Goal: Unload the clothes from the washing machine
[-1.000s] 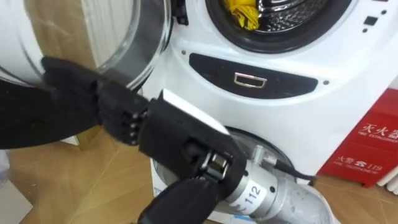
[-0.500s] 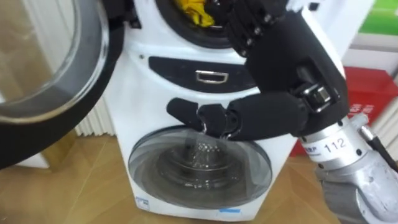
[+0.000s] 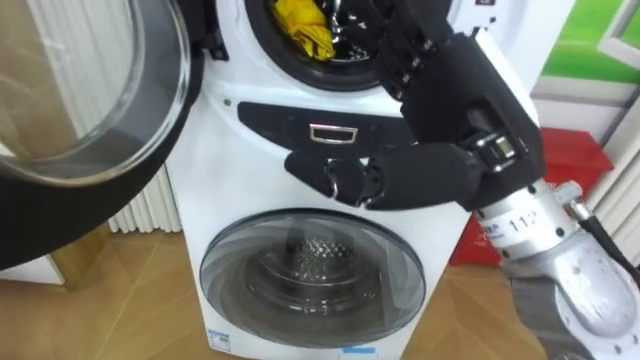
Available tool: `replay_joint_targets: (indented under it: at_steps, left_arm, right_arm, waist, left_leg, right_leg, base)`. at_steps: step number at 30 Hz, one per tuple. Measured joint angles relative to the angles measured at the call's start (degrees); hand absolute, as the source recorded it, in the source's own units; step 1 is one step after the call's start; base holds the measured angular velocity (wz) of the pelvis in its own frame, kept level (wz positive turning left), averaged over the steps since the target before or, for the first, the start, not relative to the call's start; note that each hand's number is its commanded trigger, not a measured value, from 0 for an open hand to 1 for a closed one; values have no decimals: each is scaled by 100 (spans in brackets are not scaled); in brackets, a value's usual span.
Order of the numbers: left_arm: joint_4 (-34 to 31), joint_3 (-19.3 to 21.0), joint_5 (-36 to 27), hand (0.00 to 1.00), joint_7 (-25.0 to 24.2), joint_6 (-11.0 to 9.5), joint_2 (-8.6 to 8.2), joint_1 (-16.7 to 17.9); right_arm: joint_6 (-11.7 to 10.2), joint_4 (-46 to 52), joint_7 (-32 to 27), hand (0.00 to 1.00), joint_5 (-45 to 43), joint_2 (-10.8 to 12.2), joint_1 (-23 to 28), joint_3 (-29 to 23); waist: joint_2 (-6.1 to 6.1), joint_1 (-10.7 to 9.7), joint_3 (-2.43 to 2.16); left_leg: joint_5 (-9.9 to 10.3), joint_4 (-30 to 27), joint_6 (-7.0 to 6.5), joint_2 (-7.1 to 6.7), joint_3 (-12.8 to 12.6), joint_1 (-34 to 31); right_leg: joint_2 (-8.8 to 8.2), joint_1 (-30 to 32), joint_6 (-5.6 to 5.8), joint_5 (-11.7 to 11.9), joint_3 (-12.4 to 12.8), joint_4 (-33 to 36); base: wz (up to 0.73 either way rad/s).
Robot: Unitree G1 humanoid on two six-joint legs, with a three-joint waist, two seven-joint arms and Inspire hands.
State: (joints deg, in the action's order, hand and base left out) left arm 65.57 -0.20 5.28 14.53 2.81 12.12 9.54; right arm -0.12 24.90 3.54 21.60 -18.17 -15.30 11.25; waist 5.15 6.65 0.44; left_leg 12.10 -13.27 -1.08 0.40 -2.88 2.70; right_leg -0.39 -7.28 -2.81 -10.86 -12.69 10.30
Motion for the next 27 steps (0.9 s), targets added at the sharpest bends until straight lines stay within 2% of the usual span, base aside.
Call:
replay_joint_targets:
  at_steps: [2,4,6,8,10,11,12,13,14,15,16,17,18,19,20,22,23,24,25,26,27]
  left_arm:
    - [8,6,15,0,0,42,-4,-12]
    - [13,12,4,0,5,45,5,-51]
    - [69,12,-28,0,5,89,10,-35]
    - [62,5,0,0,-8,156,13,-21]
    - [37,8,42,0,-26,213,11,-7]
    - [35,12,47,0,-27,215,12,0]
    - [50,-6,57,0,-31,220,33,13]
    - [63,-7,41,0,-32,226,40,57]
    - [48,-8,40,0,-35,228,35,74]
    - [-15,17,32,0,-42,217,41,171]
    - [-32,99,28,0,-46,213,80,324]
    - [-32,143,28,0,-51,212,97,381]
    - [-30,155,25,0,-93,210,143,393]
    - [-27,185,34,0,-162,199,151,376]
    - [-28,186,37,0,-183,190,141,359]
    - [-28,174,20,0,-227,159,135,277]
    - [-31,174,7,0,-233,149,137,192]
    - [-28,175,-6,0,-234,123,140,115]
    - [-29,172,-26,0,-232,81,154,40]
    - [-29,156,-44,0,-230,68,165,14]
    - [-36,99,-67,0,-228,63,190,-69]
  right_arm:
    - [-7,-276,4,0,-125,-1,-102,11]
    - [-5,-563,-24,0,-239,1,-153,6]
    - [-4,-789,-53,0,-388,5,-154,21]
    - [1,-1004,-142,0,-509,-1,-158,19]
    - [34,-1065,-273,0,-646,4,-157,19]
    - [35,-1069,-305,0,-649,4,-159,19]
    - [30,-1133,-372,0,-612,18,-164,20]
    - [31,-1269,-435,0,-591,3,-185,32]
    - [42,-1313,-479,0,-588,-41,-187,25]
    - [142,-1326,-513,0,-584,-76,-183,-11]
    - [212,-1305,-521,0,-621,-21,-169,-10]
    - [216,-1281,-531,0,-625,-17,-166,-12]
    - [212,-1219,-563,0,-612,-36,-179,-60]
    - [213,-1245,-614,0,-583,-40,-184,-78]
    - [214,-1274,-646,0,-554,-45,-184,-82]
    - [218,-1298,-806,0,-549,-52,-168,-82]
    - [214,-1277,-846,0,-584,-66,-169,-82]
    - [205,-1268,-884,0,-622,-66,-162,-81]
    - [206,-1275,-909,0,-614,-61,-148,-69]
    - [206,-1275,-923,0,-617,-62,-142,-69]
    - [201,-1274,-992,0,-614,-67,-144,-74]
  waist:
    - [-23,84,16]
    - [-81,152,56]
    - [-98,245,65]
    - [-74,235,48]
    - [-58,243,35]
    - [-45,233,26]
    - [26,217,44]
    - [75,293,25]
    - [71,309,24]
    - [31,415,0]
    - [59,447,-43]
    - [80,433,-63]
    - [137,348,-65]
    - [184,308,-79]
    - [184,306,-79]
    - [136,203,-47]
    - [114,154,-32]
    - [48,151,11]
    - [20,135,32]
    - [13,112,35]
    - [3,69,36]
  left_leg:
    - [154,-329,17,79,20,-118]
    - [491,-1003,45,229,58,-390]
    - [664,-1315,72,290,63,-484]
    - [743,-1500,80,306,77,-570]
    - [715,-1823,120,296,-52,-761]
    - [654,-2017,194,305,-104,-877]
    - [501,-2658,300,291,-83,-1296]
    - [490,-2372,320,211,-93,-1548]
    - [444,-2063,346,188,-69,-1666]
    - [79,-1444,349,203,-10,-1851]
    - [-363,-1130,304,195,26,-1919]
    - [-560,-1036,244,163,17,-1889]
    - [-762,-970,65,65,6,-1843]
    - [-719,-1009,-29,-31,-64,-1812]
    - [-677,-1054,-90,-54,-125,-1793]
    - [-471,-1196,-208,-188,-204,-1705]
    - [-412,-1231,-229,-212,-219,-1696]
    - [-299,-1247,-276,-233,-298,-1662]
    - [-226,-1204,-313,-303,-351,-1569]
    - [-198,-1173,-343,-339,-369,-1518]
    - [-136,-1126,-409,-431,-439,-1421]
  right_leg:
    - [84,-4,-6,-6,-8,75]
    - [177,36,-67,-119,-14,267]
    - [207,70,-98,-280,-11,468]
    - [201,136,-106,-438,-16,643]
    - [179,182,-122,-573,-50,675]
    - [154,178,-154,-598,-62,674]
    - [68,136,-147,-630,-34,663]
    - [-13,70,-114,-654,19,646]
    - [-37,46,-90,-680,30,648]
    - [-47,31,0,-770,94,660]
    - [-122,-37,96,-863,145,664]
    - [-159,-54,130,-899,146,662]
    - [-214,-65,204,-930,173,653]
    - [-313,-110,271,-915,186,614]
    - [-352,-148,301,-907,174,586]
    - [-525,-309,412,-857,183,585]
    - [-567,-302,436,-867,189,656]
    - [-633,-243,483,-894,251,931]
    - [-753,-124,532,-921,307,1312]
    - [-810,-43,551,-932,323,1549]
    - [-979,154,590,-912,328,2098]
  base:
    - [6]
    - [3]
    - [0]
    - [10]
    - [26]
    - [32]
    - [19]
    - [11]
    - [-14]
    - [-37]
    - [-41]
    - [-22]
    - [0]
    - [0]
    - [-11]
    - [-2]
    - [0]
    - [-14]
    - [-16]
    - [-11]
    - [0]
